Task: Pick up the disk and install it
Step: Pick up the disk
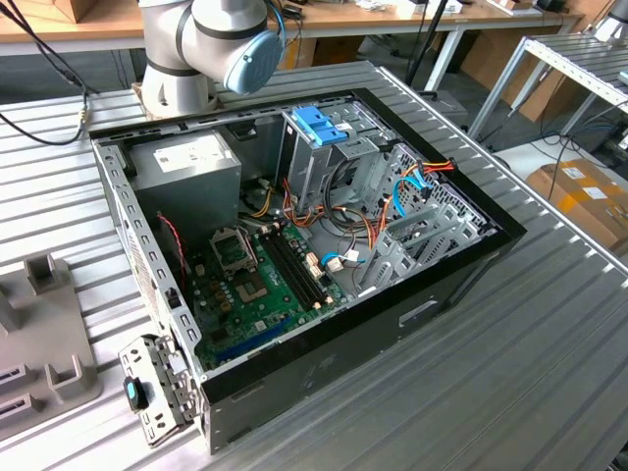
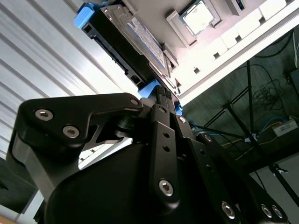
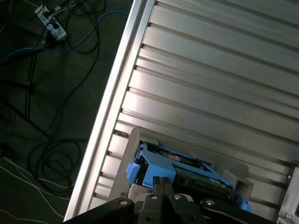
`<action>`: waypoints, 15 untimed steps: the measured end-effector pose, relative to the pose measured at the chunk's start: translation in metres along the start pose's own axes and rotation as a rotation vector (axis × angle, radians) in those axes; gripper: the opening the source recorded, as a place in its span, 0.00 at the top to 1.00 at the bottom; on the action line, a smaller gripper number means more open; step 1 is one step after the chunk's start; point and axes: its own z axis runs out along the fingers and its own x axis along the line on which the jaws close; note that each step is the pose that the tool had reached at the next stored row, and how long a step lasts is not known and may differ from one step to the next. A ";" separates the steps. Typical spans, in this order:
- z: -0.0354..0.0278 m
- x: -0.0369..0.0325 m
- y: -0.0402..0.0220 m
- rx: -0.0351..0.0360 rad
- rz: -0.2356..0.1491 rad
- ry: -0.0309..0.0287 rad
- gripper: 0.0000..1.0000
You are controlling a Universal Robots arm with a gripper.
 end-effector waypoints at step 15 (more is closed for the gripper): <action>0.0000 0.0000 0.0001 0.0001 -0.035 -0.0010 0.89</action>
